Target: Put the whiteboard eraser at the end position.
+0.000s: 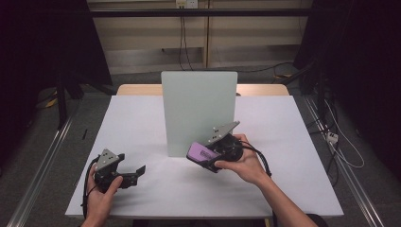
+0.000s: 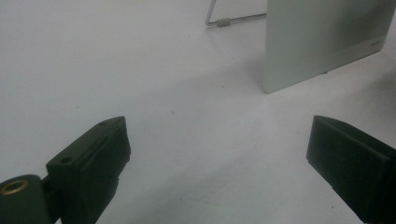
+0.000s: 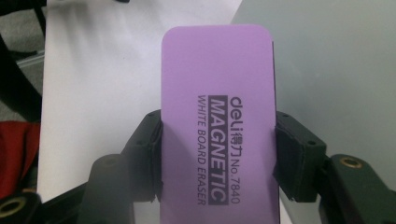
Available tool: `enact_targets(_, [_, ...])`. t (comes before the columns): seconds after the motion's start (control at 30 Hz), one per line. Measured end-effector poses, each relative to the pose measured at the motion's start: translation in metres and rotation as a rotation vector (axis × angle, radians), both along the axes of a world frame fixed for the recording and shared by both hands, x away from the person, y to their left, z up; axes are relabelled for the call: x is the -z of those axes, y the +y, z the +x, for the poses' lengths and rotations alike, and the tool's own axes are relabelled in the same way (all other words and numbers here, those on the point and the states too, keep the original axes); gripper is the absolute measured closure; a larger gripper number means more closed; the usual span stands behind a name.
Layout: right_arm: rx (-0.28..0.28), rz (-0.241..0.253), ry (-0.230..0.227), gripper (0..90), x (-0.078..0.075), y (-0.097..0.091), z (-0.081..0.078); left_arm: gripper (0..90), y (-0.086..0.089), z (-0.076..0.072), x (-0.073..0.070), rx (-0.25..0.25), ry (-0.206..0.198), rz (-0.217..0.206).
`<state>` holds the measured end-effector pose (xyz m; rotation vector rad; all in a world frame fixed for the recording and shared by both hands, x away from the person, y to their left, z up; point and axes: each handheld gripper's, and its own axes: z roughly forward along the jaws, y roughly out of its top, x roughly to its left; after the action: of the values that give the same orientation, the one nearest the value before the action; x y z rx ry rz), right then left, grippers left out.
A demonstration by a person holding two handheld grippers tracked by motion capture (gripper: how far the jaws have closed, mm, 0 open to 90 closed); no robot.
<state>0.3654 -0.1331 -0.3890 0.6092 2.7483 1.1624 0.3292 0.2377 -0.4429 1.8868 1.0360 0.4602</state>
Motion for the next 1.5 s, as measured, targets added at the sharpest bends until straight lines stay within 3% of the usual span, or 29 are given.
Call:
enact_targets(0.47, [-0.077,-0.091,0.038,41.9,0.01,0.012,-0.011,6.0,-0.002,-0.001,0.0,0.006,-0.003,0.007])
enact_targets(1.03, [-0.09,-0.147,0.104,41.8,0.028,0.012,-0.012,6.0,-0.002,-0.001,-0.001,0.009,-0.003,0.003])
enact_targets(1.5, [-0.119,-0.207,0.133,41.9,0.042,0.025,-0.017,6.0,0.0,-0.001,-0.001,0.003,-0.002,0.005])
